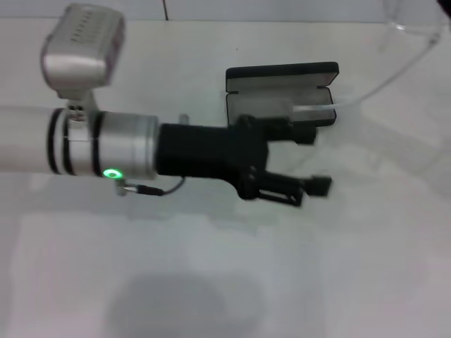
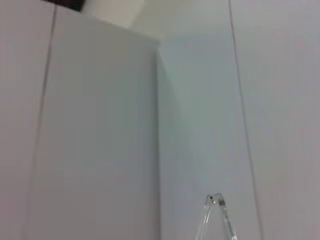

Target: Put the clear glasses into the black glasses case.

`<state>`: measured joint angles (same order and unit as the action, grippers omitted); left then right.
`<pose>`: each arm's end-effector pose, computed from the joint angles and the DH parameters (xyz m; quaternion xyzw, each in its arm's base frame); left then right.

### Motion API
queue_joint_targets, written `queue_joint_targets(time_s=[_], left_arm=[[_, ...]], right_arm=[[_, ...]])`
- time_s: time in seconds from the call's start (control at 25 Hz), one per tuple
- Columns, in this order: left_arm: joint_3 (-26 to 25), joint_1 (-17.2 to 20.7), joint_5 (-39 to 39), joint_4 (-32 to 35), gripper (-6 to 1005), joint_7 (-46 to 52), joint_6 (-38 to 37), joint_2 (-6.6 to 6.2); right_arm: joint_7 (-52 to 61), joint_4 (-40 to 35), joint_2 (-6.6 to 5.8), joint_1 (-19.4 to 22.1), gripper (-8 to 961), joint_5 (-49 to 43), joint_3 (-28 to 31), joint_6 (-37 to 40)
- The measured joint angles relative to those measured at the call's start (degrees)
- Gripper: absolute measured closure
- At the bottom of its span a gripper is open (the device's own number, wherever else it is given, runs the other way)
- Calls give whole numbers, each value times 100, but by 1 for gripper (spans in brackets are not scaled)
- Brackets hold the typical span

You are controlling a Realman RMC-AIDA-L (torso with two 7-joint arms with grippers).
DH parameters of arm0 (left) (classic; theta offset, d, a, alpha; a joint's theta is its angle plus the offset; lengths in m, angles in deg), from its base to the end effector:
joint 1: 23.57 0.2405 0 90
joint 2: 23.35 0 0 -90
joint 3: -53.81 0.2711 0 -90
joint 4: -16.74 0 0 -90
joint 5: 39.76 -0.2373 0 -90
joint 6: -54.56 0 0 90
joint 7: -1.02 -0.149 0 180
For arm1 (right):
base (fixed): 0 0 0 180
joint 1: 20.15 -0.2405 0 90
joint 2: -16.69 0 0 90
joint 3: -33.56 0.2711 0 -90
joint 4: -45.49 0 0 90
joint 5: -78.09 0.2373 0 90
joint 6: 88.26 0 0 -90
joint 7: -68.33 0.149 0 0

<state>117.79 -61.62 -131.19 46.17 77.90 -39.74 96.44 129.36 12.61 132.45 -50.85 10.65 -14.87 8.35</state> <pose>-0.1875 0.3526 -0.0677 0.9337 0.1221 0.3332 0.0476 0.2223 0.3830 0.0635 -0.8158 0.0237 0.5202 0.2516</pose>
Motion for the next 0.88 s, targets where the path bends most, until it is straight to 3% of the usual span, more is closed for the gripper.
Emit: queue_joint_targets(time_s=[0.16, 0.32, 0.56, 0.88], left_arm=[[267, -377, 35, -290, 119, -75, 3, 27], [280, -504, 100, -350, 119, -85, -29, 42], [210, -387, 290, -293, 119, -85, -163, -9], [203, -247, 384, -116, 119, -65, -181, -36]], right_arm=[[-394, 611, 16, -473, 879, 47, -282, -125], [-830, 1133, 17, -843, 878, 23, -795, -528], [-830, 1142, -34, -846, 876, 18, -1494, -848], [-826, 1054, -162, -610, 874, -341, -1508, -911]])
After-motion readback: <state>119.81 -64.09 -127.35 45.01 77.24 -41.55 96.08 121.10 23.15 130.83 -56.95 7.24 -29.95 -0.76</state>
